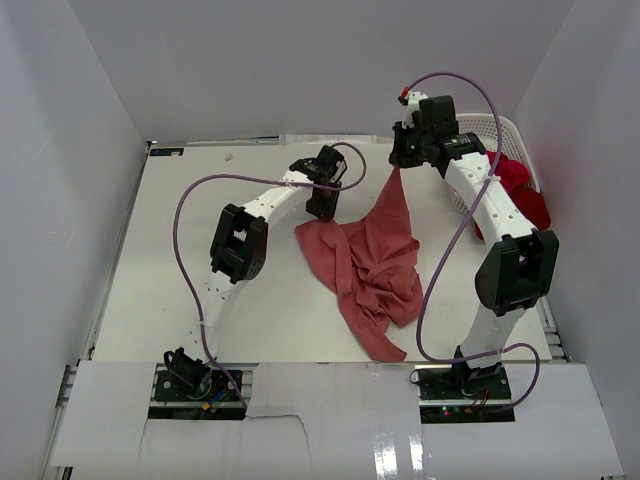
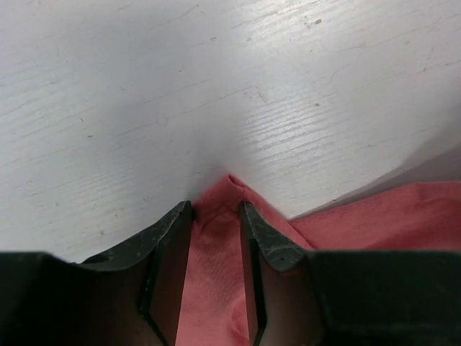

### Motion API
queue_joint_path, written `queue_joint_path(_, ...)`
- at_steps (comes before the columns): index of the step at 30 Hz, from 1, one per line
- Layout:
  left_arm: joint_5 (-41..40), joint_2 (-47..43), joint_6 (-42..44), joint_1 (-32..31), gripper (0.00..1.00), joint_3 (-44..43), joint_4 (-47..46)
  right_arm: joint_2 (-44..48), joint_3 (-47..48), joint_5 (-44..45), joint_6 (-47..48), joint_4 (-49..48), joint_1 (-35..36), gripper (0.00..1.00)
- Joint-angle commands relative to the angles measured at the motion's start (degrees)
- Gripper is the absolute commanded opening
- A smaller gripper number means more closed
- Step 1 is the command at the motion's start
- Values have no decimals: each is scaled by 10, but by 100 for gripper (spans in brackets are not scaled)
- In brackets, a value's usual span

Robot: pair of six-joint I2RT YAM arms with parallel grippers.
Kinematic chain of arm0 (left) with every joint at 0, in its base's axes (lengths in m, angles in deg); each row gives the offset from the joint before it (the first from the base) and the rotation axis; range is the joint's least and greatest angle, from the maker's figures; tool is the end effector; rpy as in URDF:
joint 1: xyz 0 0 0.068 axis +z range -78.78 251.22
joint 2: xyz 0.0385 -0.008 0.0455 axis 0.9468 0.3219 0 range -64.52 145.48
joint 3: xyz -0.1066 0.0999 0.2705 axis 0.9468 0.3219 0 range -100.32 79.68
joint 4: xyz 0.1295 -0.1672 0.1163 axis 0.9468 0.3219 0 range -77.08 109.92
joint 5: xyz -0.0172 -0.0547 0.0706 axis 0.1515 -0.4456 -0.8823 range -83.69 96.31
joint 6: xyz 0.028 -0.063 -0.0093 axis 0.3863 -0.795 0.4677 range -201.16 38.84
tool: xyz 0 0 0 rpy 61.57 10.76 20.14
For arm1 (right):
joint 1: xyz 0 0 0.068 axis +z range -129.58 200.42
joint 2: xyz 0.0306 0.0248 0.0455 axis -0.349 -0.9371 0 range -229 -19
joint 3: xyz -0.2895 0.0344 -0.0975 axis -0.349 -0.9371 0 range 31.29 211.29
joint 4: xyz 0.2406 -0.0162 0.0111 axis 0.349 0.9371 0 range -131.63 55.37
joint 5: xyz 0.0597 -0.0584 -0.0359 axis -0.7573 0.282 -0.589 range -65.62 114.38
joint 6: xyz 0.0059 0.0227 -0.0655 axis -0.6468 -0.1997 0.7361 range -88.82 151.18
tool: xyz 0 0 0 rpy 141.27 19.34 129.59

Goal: Fold and stack the t-shirts
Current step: Flatten out the tshirt

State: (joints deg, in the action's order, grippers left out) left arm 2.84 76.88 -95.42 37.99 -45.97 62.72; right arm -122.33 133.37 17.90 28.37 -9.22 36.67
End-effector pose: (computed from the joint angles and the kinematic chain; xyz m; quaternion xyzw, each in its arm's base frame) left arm 0.4531 -0.2928 0.1787 0.1547 0.9646 -0.0582 0.2056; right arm 0.4036 0.1242 0.3881 -0.1294 0.8710 0.1272 0.4566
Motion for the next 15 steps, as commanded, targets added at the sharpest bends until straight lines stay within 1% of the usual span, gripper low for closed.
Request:
queue_joint_path(1, -21, 12, 6, -8, 44, -13, 14, 35, -7, -9, 3, -26, 0, 8)
queue_joint_path(2, -22, 14, 8, -9, 43, -13, 14, 36, -9, -7, 3, -26, 1, 8)
queue_joint_path(3, -28, 16, 10, -11, 27, -14, 14, 36, -9, -6, 3, -25, 0, 8)
queue_joint_path(4, -30, 18, 12, -12, 16, -14, 16, 36, -10, -6, 3, -26, -1, 8)
queue_joint_path(5, -34, 21, 12, -12, 5, -15, 18, 37, -14, -6, 3, -27, 0, 8)
queue_joint_path(6, -38, 23, 10, -13, 0, -16, 21, 39, -14, -6, 3, -27, -1, 8)
queue_joint_path(12, -52, 1, 2, -13, 0, -16, 20, 38, -18, 15, -2, -24, -2, 8)
queue_joint_path(15, -63, -42, -9, -10, 0, -12, 22, 41, -26, 23, -14, -23, -9, 8)
